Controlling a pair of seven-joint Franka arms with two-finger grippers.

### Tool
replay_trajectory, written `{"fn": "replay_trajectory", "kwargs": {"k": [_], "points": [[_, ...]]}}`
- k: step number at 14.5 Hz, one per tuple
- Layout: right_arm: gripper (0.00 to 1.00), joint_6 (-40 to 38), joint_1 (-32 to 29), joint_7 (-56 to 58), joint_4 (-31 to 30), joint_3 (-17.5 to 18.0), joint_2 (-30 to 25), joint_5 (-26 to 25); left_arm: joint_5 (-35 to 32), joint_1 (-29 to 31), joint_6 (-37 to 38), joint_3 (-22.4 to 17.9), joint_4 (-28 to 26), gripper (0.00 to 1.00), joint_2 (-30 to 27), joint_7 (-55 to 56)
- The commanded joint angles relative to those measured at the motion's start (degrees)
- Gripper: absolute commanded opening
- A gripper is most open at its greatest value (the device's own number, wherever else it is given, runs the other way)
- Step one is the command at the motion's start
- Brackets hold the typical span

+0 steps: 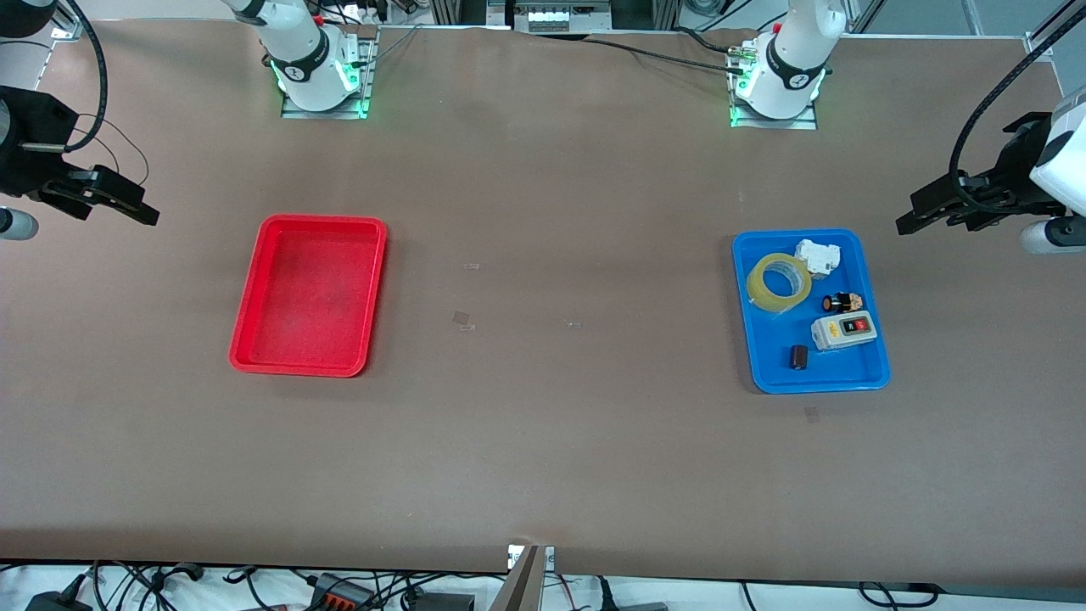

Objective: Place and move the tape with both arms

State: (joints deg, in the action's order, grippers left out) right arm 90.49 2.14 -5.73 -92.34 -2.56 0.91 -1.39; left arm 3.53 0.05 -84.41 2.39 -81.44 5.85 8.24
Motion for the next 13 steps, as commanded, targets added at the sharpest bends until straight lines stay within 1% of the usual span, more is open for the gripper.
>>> {"fn": "replay_trajectory", "kwargs": {"k": [1, 13], "points": [[0.98, 0.2, -0.3, 1.1, 0.0, 0.1, -0.4, 0.7, -0.2, 0.0, 0.2, 0.2, 0.3, 1.00, -0.6, -1.2], [0.98, 0.2, -0.3, 1.2, 0.0, 0.2, 0.1, 0.7, 0.0, 0.0, 0.6, 0.1, 0.2, 1.00, -0.2, -1.1]]}}
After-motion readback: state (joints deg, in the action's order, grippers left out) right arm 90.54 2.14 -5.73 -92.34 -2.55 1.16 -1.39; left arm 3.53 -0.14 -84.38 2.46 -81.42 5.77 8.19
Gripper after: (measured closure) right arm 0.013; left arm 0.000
